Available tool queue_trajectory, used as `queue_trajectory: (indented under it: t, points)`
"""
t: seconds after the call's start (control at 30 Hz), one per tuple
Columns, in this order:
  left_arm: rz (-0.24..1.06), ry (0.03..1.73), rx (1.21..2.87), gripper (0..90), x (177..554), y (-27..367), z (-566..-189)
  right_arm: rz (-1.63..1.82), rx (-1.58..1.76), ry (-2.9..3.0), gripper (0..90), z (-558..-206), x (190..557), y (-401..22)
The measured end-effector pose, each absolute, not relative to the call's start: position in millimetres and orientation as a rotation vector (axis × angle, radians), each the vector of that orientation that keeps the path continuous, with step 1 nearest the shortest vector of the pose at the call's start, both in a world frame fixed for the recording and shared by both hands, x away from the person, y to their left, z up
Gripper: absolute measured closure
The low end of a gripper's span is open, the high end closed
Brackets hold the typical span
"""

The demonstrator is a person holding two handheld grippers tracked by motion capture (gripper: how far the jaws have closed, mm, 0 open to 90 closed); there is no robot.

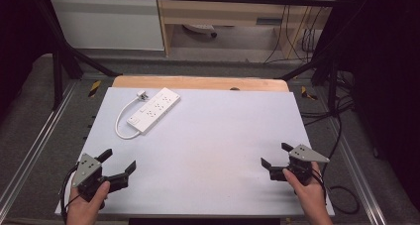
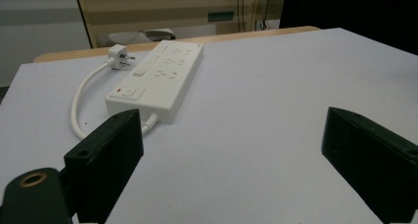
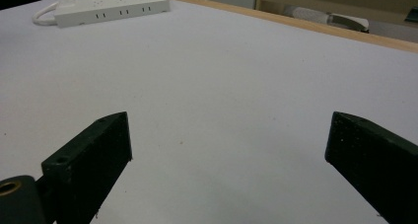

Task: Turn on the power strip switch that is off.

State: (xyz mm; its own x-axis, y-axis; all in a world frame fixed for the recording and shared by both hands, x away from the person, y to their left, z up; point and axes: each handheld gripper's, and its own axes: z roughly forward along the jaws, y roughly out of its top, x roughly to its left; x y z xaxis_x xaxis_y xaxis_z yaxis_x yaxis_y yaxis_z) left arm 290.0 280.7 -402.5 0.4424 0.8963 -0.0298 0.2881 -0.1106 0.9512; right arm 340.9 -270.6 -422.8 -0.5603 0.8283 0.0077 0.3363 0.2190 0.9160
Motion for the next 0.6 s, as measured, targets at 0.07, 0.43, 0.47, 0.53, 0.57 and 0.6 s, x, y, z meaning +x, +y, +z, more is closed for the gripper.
queue_trajectory:
  t: [0.07,0.43,0.47,0.53,0.57,0.6]
  points:
    - [0.728,1.049,1.643,8.8,289.8,280.6,-402.3,1.313,1.069,2.008,4.2,-423.0,340.8,-270.2]
    - [0.719,1.046,1.584,9.1,287.3,282.2,-399.4,1.296,1.079,2.023,3.6,-424.7,340.4,-267.4]
    - [0.724,1.041,1.584,9.1,286.9,282.1,-398.7,1.288,1.080,2.027,3.5,-425.7,340.9,-266.6]
    - [0.720,1.038,1.580,9.1,286.7,281.9,-397.6,1.288,1.081,2.027,3.5,-425.9,341.0,-266.4]
    - [0.719,1.038,1.584,9.0,286.9,282.2,-397.2,1.288,1.081,2.028,3.5,-426.1,341.2,-266.0]
    - [0.718,1.045,1.588,9.0,287.4,282.3,-396.9,1.288,1.081,2.028,3.5,-426.1,341.2,-266.0]
